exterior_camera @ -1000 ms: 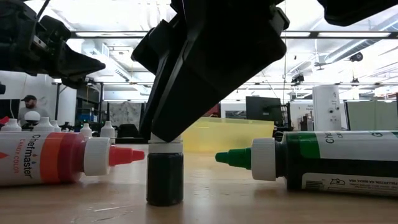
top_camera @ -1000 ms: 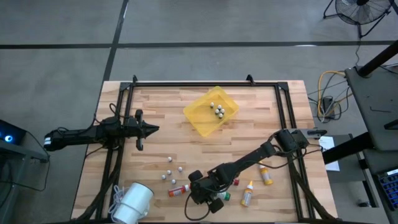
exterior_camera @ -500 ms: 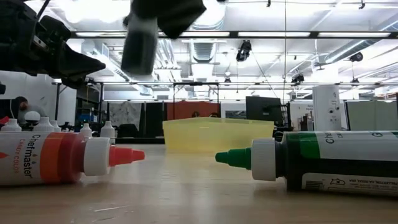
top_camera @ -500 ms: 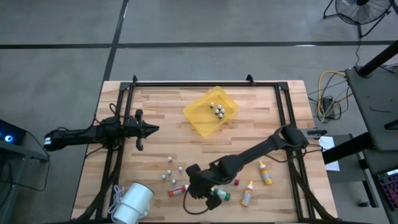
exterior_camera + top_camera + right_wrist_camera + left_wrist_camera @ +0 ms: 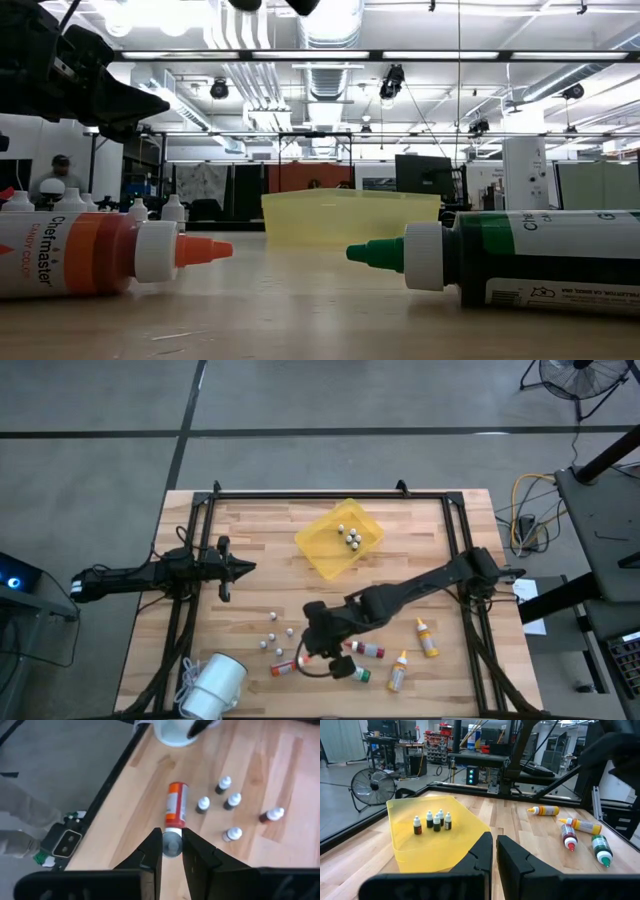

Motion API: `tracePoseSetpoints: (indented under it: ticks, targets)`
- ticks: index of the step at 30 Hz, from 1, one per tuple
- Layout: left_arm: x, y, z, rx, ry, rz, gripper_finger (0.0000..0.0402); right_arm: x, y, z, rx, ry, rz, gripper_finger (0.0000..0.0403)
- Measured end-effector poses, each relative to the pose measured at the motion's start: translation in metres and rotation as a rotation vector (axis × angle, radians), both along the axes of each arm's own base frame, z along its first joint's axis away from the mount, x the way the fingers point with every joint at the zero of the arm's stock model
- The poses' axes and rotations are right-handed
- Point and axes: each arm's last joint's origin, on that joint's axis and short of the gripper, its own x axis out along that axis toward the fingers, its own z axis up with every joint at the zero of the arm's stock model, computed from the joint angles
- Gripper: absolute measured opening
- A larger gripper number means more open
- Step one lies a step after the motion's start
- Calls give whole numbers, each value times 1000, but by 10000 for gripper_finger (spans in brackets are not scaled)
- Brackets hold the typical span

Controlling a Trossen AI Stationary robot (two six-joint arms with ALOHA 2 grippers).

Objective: Pick & Place food coloring
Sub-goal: Put the small black food coloring bottle into the yellow bin

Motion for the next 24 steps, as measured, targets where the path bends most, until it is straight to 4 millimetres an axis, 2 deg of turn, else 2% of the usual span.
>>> tracePoseSetpoints:
  ticks: [6,24]
  targets:
    - [0,0,0,0,0,0,0,5,-21,-1,13,35,-74,47]
    - [0,0,0,0,0,1,0,14,-101,-3,9,119,-271,47]
